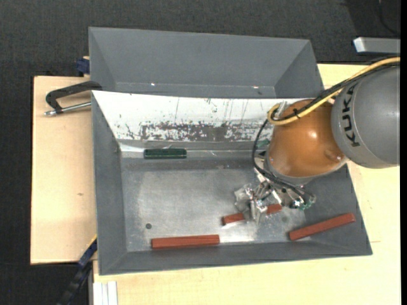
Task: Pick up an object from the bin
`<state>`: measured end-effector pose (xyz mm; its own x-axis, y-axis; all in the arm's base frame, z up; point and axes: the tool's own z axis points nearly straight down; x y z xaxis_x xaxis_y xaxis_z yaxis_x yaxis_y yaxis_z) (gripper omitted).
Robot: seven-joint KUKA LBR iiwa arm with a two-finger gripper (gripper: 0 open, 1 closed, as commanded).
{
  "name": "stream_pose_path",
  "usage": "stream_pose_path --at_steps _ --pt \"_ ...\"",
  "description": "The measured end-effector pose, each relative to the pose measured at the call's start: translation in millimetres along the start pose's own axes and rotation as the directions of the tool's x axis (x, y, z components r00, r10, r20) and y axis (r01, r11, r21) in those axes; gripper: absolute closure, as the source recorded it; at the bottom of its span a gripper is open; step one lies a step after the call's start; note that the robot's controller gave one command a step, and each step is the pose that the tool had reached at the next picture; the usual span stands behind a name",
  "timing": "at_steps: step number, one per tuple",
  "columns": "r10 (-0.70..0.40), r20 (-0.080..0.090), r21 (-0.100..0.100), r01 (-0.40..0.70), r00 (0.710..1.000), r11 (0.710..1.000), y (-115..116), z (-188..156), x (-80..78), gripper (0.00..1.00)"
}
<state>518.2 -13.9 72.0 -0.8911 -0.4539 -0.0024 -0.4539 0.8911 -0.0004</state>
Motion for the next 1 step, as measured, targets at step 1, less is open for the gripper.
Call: stream_pose_path --at_steps 1 --pt "0.0 0.0 0.0 0.0 1.0 1.0 0.2 0.1 0.0 1.0"
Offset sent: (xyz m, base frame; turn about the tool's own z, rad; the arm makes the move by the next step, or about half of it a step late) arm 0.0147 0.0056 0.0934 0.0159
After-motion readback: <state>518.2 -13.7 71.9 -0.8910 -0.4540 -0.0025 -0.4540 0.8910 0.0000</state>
